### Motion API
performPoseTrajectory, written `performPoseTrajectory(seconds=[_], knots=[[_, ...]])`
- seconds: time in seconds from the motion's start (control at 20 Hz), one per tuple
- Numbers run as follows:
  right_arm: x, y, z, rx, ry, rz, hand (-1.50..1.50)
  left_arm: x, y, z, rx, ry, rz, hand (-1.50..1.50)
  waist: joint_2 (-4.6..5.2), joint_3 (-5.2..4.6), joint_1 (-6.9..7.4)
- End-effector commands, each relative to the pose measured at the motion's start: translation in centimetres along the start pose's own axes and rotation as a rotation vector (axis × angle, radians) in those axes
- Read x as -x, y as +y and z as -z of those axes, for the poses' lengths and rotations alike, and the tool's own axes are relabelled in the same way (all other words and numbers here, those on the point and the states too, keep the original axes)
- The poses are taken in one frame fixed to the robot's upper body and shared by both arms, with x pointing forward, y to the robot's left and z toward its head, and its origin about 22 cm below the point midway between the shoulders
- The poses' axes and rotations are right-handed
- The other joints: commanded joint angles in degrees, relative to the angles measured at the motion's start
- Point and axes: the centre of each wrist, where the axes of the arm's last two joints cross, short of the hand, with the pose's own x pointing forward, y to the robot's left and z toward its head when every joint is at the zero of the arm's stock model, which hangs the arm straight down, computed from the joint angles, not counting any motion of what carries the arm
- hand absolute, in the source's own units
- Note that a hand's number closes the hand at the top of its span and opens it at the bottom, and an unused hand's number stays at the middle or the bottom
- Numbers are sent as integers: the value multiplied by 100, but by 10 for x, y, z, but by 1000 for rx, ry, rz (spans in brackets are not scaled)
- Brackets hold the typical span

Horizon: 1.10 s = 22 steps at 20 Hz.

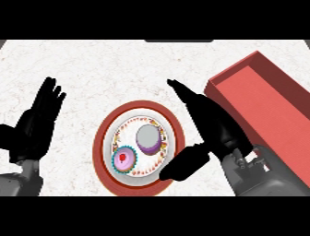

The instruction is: Pick the can from the plate and place it in the cardboard box

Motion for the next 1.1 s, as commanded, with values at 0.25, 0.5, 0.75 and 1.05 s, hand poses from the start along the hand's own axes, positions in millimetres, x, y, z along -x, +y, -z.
performPoseTrajectory(seconds=[0.25, 0.5, 0.75, 1.05], knots=[[-7, 26, 15, 22, 82, 1, -150, 5, 14, -3, -2, -5, 14, 0, 1, 1, -4], [4, 38, 11, 29, 86, -5, -150, 14, -13, -2, 5, -5, -10, 0, 1, 2, -21], [10, 25, 29, -8, 86, 14, -150, -3, -1, 5, -9, 8, -10, 0, 5, 3, -11], [4, 71, 41, 14, 107, -36, -150, 7, -8, 6, -5, 8, 1, 0, 11, 2, 12]])
